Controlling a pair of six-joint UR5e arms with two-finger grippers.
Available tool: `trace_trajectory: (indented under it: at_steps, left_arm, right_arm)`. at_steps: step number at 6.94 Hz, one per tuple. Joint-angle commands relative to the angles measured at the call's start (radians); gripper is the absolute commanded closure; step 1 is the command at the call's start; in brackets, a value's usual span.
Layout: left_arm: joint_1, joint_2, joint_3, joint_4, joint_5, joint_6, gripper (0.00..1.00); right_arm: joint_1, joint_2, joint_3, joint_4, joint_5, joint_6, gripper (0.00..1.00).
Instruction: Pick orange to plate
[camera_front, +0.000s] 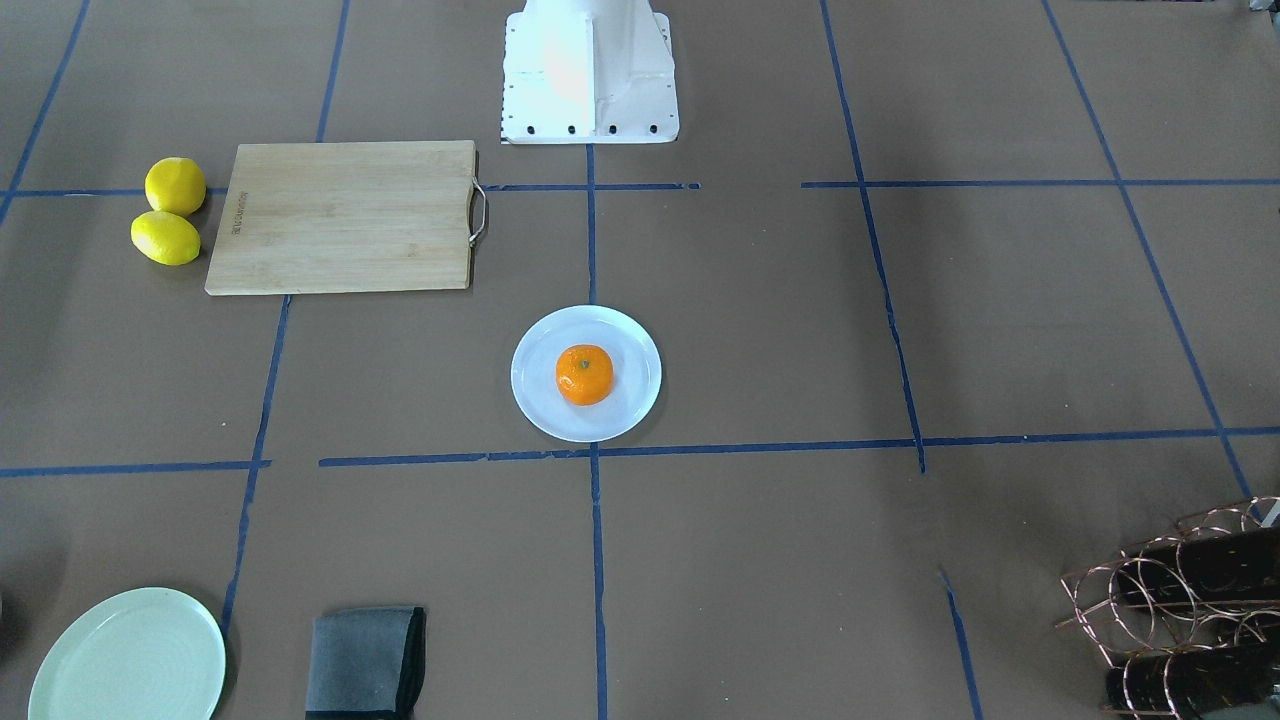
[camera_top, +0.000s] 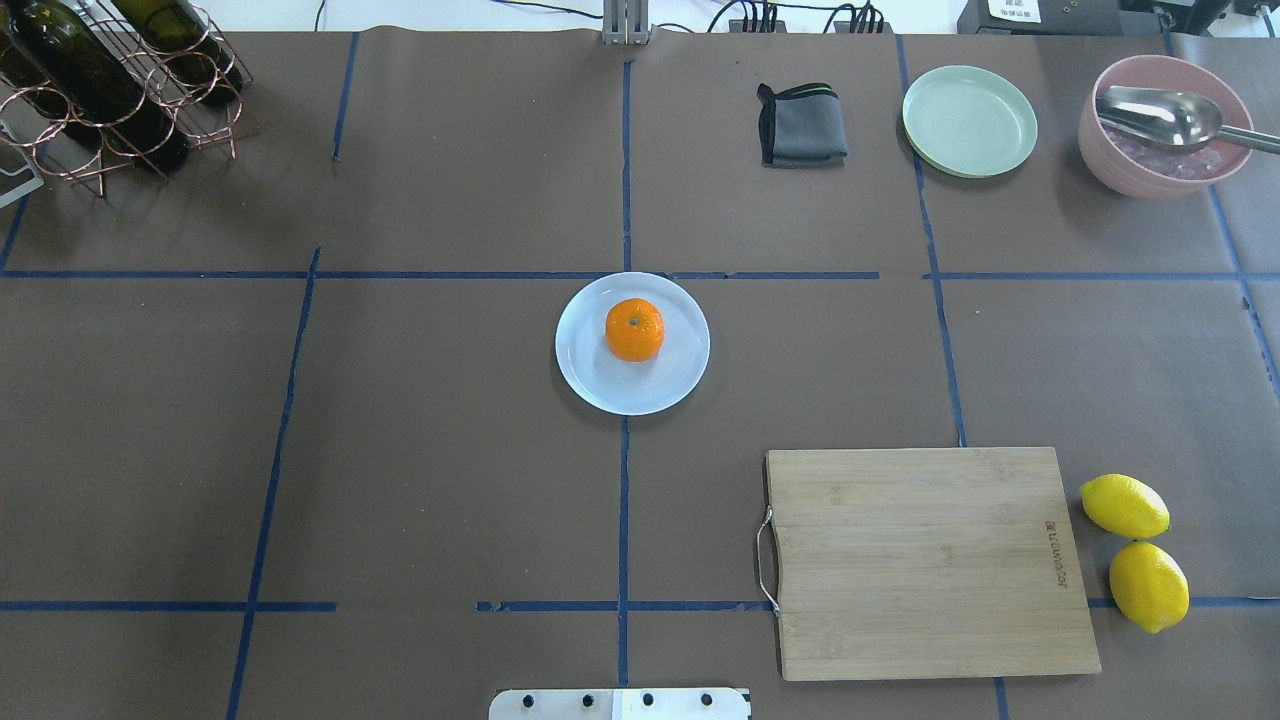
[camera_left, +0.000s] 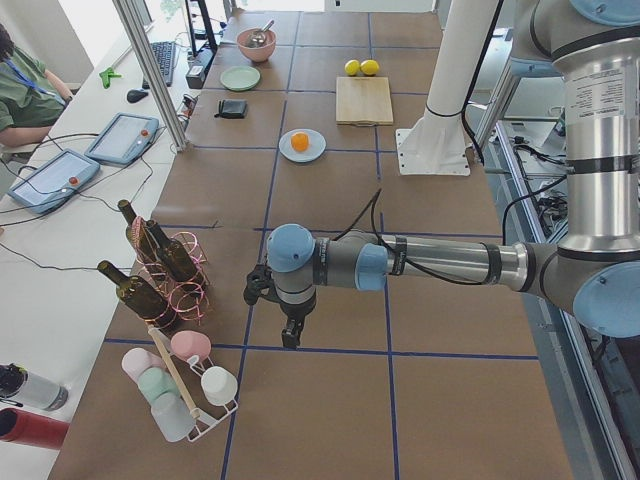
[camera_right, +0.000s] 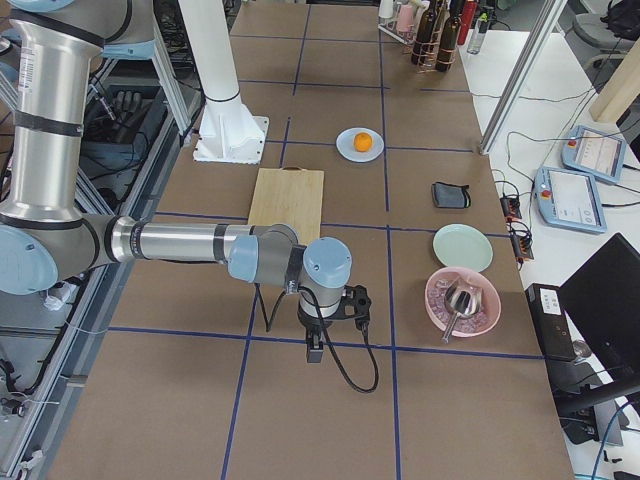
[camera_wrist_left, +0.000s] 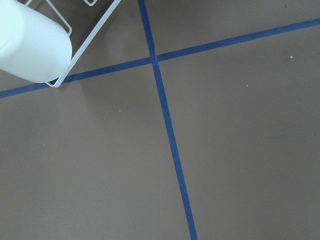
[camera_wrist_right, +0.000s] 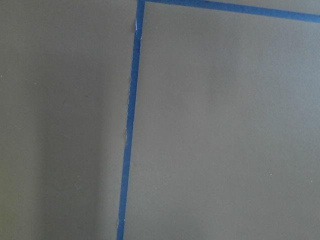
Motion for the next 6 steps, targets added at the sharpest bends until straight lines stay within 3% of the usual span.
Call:
trace_trajectory:
  at_steps: [1,6]
  left_arm:
    - [0.0,-0.001,-0.001,-0.001,-0.001,0.0,0.0]
    - [0.0,-0.002,0.0,-0.001,-0.001,0.0,0.0]
  right_arm:
    - [0.001,-0.002,-0.003,0.0,0.0,0.0,0.0]
    - [0.001,-0.002,-0.012,0.0,0.0,0.0,0.0]
